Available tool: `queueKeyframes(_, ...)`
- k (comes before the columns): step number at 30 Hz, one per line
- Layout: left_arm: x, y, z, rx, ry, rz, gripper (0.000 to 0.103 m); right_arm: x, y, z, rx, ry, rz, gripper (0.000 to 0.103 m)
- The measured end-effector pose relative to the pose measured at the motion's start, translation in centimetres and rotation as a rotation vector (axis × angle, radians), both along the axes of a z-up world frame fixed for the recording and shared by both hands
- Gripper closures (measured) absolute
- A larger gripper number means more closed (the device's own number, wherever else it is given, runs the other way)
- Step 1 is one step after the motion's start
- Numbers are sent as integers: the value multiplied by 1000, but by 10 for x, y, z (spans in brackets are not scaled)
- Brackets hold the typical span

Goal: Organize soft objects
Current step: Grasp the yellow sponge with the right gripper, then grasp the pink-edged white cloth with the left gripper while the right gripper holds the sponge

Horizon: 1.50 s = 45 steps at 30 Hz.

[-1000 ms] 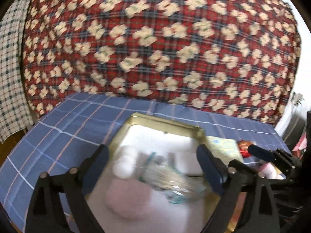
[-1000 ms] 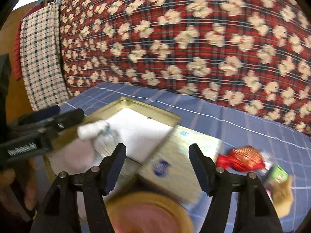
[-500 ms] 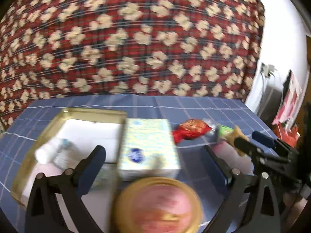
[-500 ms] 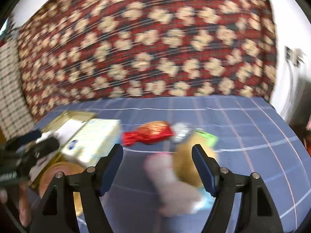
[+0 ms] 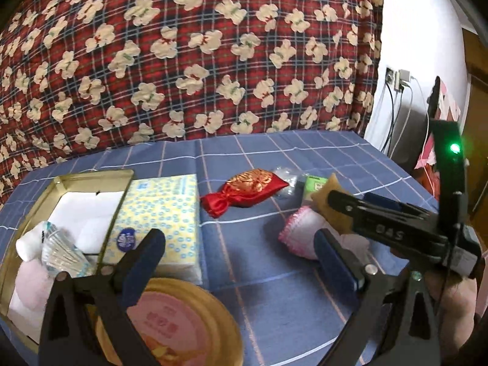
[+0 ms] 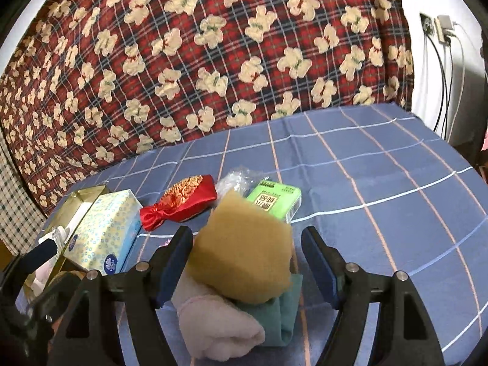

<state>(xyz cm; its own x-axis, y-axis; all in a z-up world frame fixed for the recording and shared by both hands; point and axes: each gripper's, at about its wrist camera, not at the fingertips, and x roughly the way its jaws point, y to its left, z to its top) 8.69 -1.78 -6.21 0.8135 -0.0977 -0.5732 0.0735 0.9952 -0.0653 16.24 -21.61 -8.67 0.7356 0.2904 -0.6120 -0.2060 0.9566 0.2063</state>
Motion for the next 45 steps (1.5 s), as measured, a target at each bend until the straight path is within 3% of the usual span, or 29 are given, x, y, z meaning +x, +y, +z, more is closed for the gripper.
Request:
queueKeyframes(6, 6, -14, -6, 18, 11, -18, 4, 9, 4, -9, 8, 34, 36, 28)
queueKeyframes(8, 7, -17, -8, 19, 12, -20, 4, 7, 4, -12, 12, 30, 45, 37)
queueKeyframes(17, 10, -31, -13, 27, 17, -37, 4, -6, -3, -3, 25, -39, 23, 59)
queueKeyframes(25, 12, -36, -13, 24, 8, -36, 4, -13, -11, 2, 55, -78, 12, 65)
queueKeyframes(35, 10, -46, -13, 44, 19, -55, 4, -30, -30, 10, 47, -168, -172, 66)
queueKeyframes(45, 23, -79, -24, 113, 68, -142, 4, -35, -40, 11, 74, -193, -205, 65)
